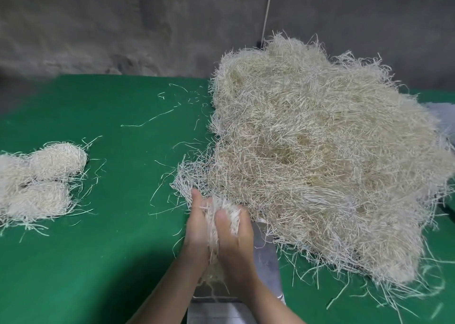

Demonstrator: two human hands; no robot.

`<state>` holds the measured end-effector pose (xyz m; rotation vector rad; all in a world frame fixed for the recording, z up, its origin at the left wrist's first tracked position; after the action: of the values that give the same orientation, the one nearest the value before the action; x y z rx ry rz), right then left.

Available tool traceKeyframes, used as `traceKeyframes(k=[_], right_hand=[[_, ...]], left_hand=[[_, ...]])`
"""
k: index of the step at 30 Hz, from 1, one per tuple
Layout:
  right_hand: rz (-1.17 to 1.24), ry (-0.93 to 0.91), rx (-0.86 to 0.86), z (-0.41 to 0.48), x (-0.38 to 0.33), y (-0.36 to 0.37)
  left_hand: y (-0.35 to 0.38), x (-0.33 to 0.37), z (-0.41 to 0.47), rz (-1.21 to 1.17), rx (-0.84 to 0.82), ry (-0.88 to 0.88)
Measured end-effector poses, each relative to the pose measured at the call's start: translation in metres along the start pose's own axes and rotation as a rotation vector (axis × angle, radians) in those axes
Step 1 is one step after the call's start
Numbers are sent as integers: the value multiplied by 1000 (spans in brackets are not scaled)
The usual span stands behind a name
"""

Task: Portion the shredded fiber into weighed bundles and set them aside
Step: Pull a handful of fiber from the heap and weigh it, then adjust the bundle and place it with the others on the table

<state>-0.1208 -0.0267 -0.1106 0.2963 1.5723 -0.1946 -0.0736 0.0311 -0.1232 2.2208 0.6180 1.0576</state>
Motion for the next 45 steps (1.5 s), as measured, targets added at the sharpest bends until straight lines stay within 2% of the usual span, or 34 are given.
traceKeyframes(k=[2, 4, 6, 9, 10, 13, 14, 16, 19, 23, 25, 27, 30, 35, 45], right_hand=[[10, 82, 93, 7, -1, -6], [1, 184, 86, 10, 5, -3], [-82, 216, 17, 6, 14, -6], [-283, 69, -65, 7, 14, -43], [-349, 19, -150, 9, 13, -56], [-601, -55, -422, 13, 15, -80], [-660, -77, -452, 14, 17, -83], [-700, -69, -391, 17, 21, -88], [-736, -38, -290, 19, 30, -96], [-904, 18, -260, 15, 45, -98], [-959, 12, -285, 11, 43, -96], [-1051, -71, -316, 7, 38, -93], [-1139, -191, -337, 6, 25, -94], [-992, -160, -341, 7, 1, -104], [-635, -199, -127, 8, -39, -109]], left_hand=[[-16, -15, -12, -46, -123, -128], [-22, -28, -24, 10, -186, -234], [-29, -31, -18, 84, -106, -108], [-36, -7, -17, 430, 86, 209], [-37, -3, -18, 539, 94, 226], [-34, -4, -17, 801, 4, 133], [-31, -6, -15, 902, -23, 138], [-26, -6, -14, 1001, -87, 184], [-29, 8, -14, 892, -48, 249], [-33, 26, -24, 849, 101, 495], [-34, 22, -29, 972, 61, 500], [-37, 12, -32, 1110, 6, 455], [-45, 8, -35, 1178, 31, 421], [-49, 9, -41, 1040, 41, 367], [-35, 45, -59, 747, 83, 682]])
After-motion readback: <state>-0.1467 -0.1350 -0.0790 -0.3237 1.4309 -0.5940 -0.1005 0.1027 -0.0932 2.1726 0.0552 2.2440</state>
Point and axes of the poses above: each hand's wrist, its own z-axis towards the middle knuckle, its own y-axis out of the palm, x = y × z, the point moved 4 cm from there along z, towards the middle knuckle, and after that the axes turned 9 degrees about -z, right-handed, at the moved point
